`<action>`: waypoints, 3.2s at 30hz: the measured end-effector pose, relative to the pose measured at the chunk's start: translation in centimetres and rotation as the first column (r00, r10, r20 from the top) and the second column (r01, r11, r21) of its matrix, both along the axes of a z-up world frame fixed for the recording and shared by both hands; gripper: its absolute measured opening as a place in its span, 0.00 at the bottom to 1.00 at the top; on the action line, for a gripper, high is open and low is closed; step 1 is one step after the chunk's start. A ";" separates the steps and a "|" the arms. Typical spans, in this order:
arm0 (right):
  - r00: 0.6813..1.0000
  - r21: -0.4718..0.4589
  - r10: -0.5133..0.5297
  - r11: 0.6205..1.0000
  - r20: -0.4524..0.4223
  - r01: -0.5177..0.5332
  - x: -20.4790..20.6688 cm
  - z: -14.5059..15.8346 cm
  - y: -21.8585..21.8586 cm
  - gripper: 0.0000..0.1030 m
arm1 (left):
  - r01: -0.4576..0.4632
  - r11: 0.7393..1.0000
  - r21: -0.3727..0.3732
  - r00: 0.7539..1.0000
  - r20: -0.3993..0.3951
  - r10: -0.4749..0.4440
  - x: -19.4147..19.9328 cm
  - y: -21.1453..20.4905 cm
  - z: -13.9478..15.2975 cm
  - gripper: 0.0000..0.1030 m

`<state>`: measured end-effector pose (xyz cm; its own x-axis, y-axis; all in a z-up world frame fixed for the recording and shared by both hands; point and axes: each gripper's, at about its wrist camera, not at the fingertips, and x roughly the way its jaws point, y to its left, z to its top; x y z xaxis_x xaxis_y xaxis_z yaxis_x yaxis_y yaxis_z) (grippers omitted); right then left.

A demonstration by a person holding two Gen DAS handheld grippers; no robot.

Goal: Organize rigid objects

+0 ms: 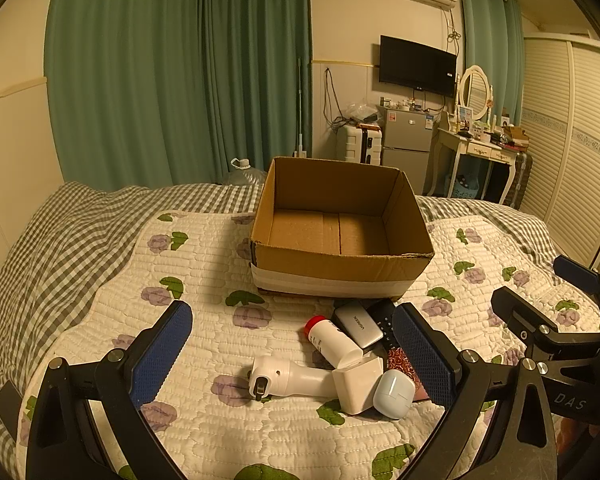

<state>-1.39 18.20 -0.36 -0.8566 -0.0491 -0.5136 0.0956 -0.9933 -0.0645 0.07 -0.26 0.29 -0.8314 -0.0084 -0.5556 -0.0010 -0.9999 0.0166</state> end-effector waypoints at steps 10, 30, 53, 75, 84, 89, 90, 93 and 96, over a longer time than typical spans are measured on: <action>1.000 0.001 0.006 1.000 -0.004 -0.005 0.1 0.1 -0.2 1.00 | 0.002 1.000 -0.001 1.000 -0.007 -0.002 0.1 0.0 0.2 1.00; 0.930 -0.006 0.228 0.972 0.289 -0.237 -3.8 -10.0 -4.1 1.00 | -0.041 0.998 -0.042 0.995 0.087 0.044 -1.8 -0.8 -4.7 1.00; 0.946 -0.130 0.180 0.980 0.271 -0.149 -4.0 -8.4 3.2 0.54 | 0.049 0.996 -0.069 0.971 0.238 -0.031 -3.6 5.1 -9.6 0.97; 0.948 -0.086 0.164 0.986 0.273 -0.146 -3.5 -8.3 2.6 0.54 | 0.114 0.993 -0.040 0.940 0.326 -0.095 -4.5 6.8 -12.0 0.58; 0.963 -0.038 0.155 0.988 0.219 -0.150 -3.8 -4.8 2.0 0.54 | 0.130 0.991 0.030 0.962 0.239 -0.133 -3.8 5.6 -6.0 0.54; 0.970 -0.023 0.168 0.986 0.175 -0.167 -5.5 -2.2 1.9 0.54 | 0.144 0.989 0.027 0.975 0.170 -0.147 -4.9 5.4 -2.3 0.54; 0.971 -0.022 0.171 0.985 0.165 -0.169 -6.0 -1.7 1.9 0.54 | 0.146 0.989 0.029 0.977 0.151 -0.148 -5.5 5.3 -1.4 0.54; 0.977 -0.003 0.174 0.984 0.125 -0.176 -7.7 0.3 1.8 0.54 | 0.134 0.990 0.034 0.984 0.111 -0.137 -7.4 4.7 0.9 0.54; 0.979 0.010 0.185 0.982 0.089 -0.187 -9.9 2.3 1.6 0.54 | 0.123 0.992 0.010 0.989 0.076 -0.123 -9.5 4.3 2.7 0.54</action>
<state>-11.31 19.82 1.89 -0.7851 -0.1931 -0.5885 0.2847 -0.9564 -0.0660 -9.42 4.04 3.03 -0.7808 0.0943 -0.6176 -0.1248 -0.9922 0.0063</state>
